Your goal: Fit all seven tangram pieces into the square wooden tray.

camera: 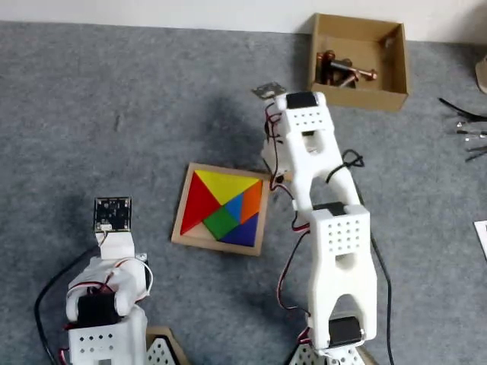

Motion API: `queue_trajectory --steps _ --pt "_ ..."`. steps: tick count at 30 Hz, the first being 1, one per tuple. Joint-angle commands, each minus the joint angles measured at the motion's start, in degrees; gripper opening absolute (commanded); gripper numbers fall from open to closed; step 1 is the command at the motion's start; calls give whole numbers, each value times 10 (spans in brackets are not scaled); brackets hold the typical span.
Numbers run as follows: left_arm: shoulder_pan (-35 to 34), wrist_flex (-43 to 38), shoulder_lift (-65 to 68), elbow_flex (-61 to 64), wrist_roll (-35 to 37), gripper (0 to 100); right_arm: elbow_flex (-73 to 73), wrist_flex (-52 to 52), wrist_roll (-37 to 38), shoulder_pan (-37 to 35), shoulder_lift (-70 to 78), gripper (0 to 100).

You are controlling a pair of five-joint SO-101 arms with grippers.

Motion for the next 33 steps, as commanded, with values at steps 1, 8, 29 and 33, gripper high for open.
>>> queue_trajectory --steps 1,8,29,33 --pt "-7 1 -4 12 -4 5 -27 9 7 7 -8 201" --pt "-7 1 -4 12 -4 5 -27 -9 25 6 -8 173" --pt "-8 1 -4 12 -4 5 -29 -35 31 -5 30 170" --pt "-8 1 -4 12 -4 5 -32 -33 31 -7 65 170"
